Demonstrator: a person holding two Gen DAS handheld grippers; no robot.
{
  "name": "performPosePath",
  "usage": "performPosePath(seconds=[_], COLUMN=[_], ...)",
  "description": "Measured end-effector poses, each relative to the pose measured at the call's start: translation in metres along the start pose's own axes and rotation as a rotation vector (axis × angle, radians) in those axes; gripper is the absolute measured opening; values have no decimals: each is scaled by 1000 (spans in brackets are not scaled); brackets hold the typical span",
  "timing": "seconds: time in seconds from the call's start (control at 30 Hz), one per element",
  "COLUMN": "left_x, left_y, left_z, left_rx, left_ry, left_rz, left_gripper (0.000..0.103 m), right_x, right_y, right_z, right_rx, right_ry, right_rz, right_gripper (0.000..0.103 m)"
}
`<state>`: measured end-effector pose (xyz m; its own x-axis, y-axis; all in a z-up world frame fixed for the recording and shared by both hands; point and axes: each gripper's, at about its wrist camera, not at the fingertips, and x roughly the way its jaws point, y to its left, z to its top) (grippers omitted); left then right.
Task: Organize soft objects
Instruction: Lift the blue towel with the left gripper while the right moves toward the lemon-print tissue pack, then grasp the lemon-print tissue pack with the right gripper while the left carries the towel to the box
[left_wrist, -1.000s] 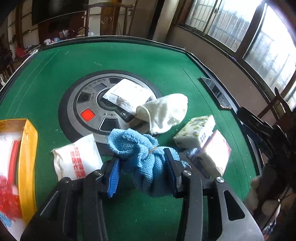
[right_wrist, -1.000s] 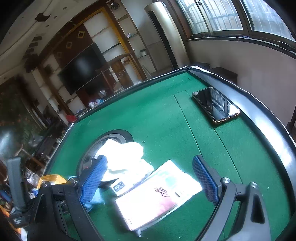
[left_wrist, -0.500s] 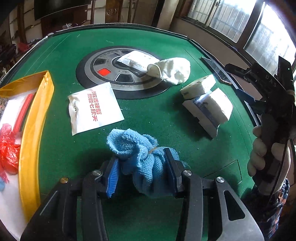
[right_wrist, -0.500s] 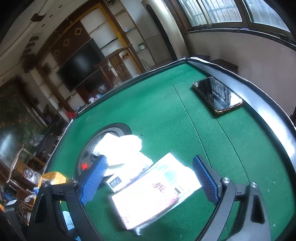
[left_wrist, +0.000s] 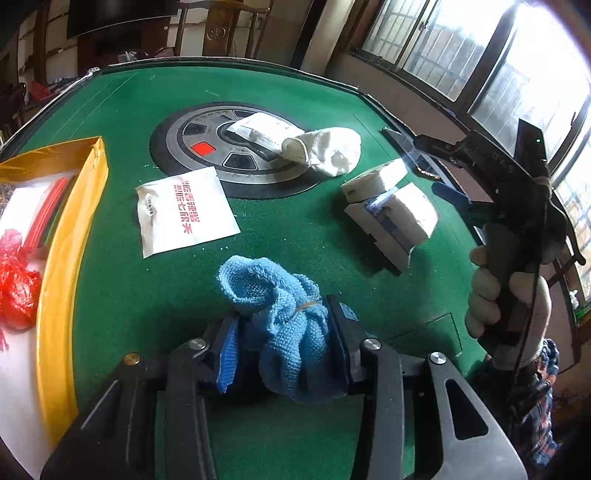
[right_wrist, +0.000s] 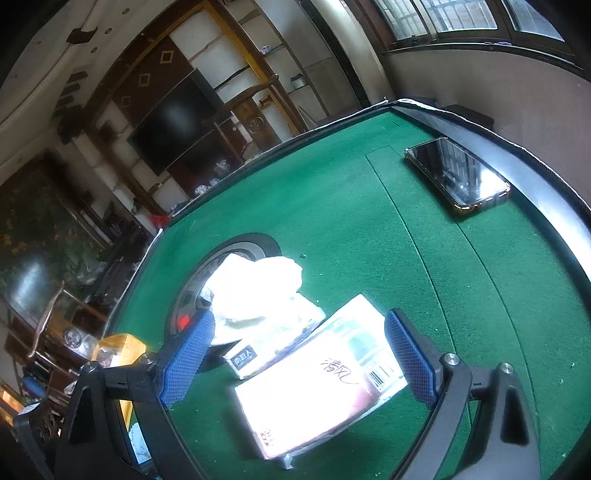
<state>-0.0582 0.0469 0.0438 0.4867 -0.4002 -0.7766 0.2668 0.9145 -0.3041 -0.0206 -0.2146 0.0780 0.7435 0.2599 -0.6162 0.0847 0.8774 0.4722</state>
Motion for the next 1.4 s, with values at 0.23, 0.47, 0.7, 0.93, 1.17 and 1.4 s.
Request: performPosePath(seconds=[0.23,0.47,0.7,0.93,1.17,1.4], left_x=[-47,-78,-80,-91,-124,-160], left_y=[12,39,56,64,85,135], left_z=[-15,-26,-33,-44,-55,-71], left_rx=[-7,-63,-109,-132,-168,-250], left_ry=[-65,-116,-117,-137,-191,-219], left_rz=[-18,-2,-32,-50,-9,125], left_gripper=[39,40,40,40,40,40], right_x=[23,76,49,19,64,89], right_y=[12,22,99,135,145,131], right_z=[27,28,-45,-64,-54,-53], right_rx=[0,-12,-285,-478,-616,-517], right_ry=[72,331,575,414,402,504], right_rz=[73,214,513,264,35,84], right_gripper=[90,91,90,90,90,90])
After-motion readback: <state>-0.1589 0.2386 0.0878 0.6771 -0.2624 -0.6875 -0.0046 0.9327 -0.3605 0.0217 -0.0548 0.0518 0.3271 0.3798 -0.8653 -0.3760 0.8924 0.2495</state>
